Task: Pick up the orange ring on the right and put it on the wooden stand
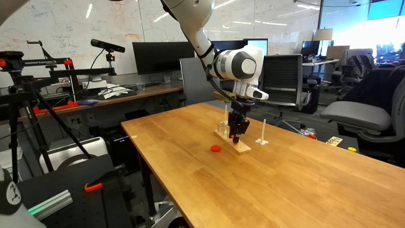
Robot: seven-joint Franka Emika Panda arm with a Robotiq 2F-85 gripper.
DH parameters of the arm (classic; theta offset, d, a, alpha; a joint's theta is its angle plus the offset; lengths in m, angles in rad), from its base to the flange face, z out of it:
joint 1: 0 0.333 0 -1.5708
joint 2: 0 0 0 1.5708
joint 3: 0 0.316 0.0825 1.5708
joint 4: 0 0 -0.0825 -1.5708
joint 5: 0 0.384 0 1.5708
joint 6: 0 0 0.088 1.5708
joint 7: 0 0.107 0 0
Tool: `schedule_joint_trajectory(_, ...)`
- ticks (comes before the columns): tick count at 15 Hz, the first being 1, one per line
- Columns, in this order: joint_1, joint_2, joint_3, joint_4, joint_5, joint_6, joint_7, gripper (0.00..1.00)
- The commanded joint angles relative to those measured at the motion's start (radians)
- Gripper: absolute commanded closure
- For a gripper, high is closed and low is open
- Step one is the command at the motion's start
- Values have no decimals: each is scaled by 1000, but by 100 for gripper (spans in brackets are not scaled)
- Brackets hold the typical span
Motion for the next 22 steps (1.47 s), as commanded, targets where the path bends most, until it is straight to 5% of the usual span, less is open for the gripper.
schedule_joint_trajectory(1,0,-40,-1,-107,2,72,-31,83)
schedule_joint_trajectory(22,-42,-320,51,-517,20,336,-253,83)
